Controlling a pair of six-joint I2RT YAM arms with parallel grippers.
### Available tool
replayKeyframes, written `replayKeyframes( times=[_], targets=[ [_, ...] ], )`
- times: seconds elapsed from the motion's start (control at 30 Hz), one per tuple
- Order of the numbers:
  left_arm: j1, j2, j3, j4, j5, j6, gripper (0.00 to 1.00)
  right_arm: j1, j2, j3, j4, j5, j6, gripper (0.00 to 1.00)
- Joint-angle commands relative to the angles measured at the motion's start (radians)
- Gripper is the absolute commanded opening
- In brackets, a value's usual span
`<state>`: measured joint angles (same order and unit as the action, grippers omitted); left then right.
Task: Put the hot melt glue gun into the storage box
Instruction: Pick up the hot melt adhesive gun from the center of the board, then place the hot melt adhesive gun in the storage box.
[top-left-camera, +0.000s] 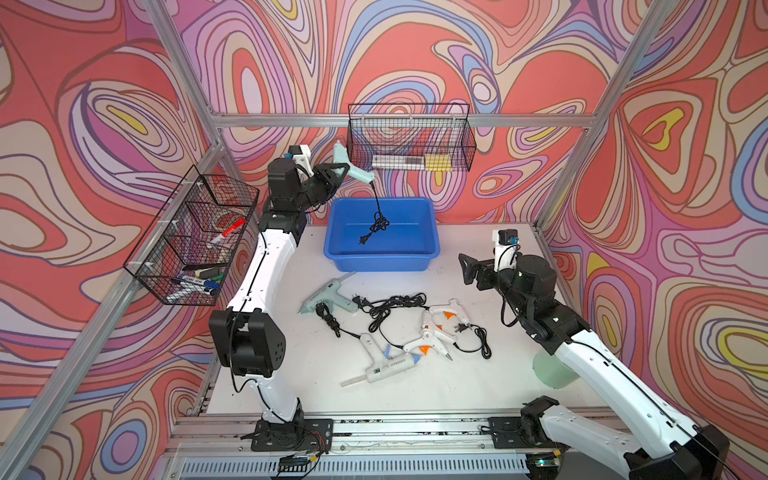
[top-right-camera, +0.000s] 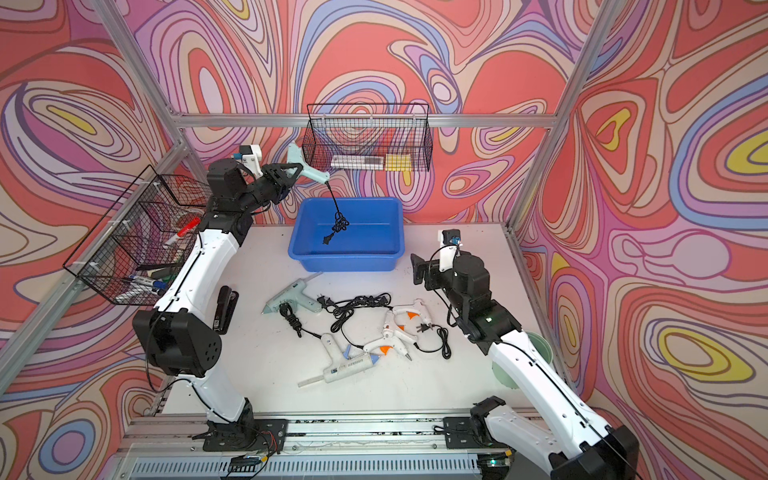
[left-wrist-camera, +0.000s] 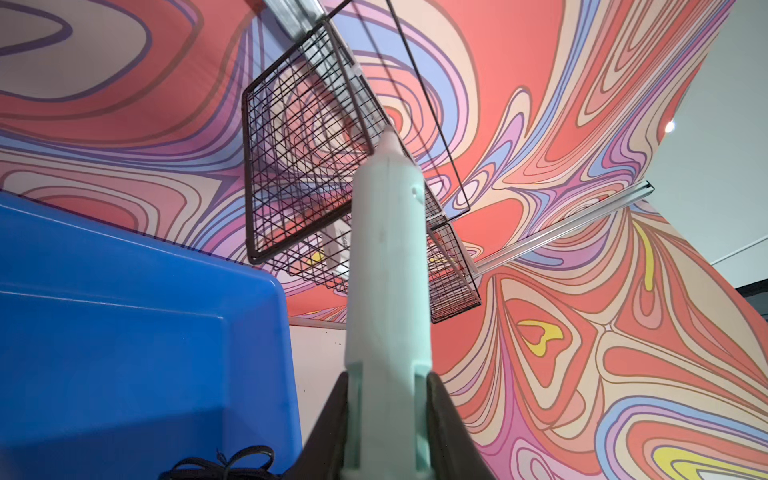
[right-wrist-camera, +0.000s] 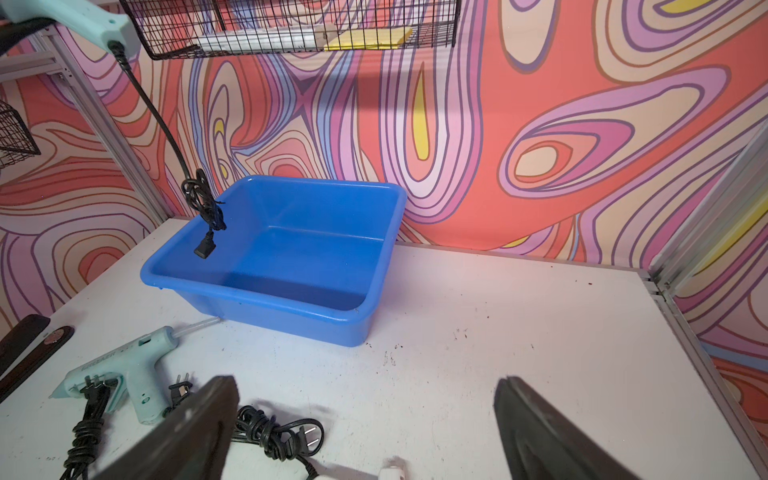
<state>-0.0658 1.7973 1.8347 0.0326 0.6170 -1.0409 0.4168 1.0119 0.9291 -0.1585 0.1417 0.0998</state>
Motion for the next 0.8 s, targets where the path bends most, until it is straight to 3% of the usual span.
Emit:
replayKeyframes(
  times=[0.0,0.33,0.6,0.77],
  targets=[
    [0.0,0.049,-0.046,0.077,0.013,-0.013,0.0,0.006,0.011,-0.013,-0.029,0.0,0.022,0.98],
    [0.0,0.112,-0.22,0.148,-0.015,0.005,0.0,0.005,0.029,-0.051,-0.061,0.032,0.091,0.98],
    [-0.003,0.234,-0.215,0.075,-0.016,0.08,0.0,0.007,0.106,-0.025,-0.229,0.095,0.19,0.97],
    [-0.013,0.337,-0.113,-0.037,-0.007,0.176,0.0,0.005,0.185,0.012,-0.394,0.15,0.283,0.93]
  ],
)
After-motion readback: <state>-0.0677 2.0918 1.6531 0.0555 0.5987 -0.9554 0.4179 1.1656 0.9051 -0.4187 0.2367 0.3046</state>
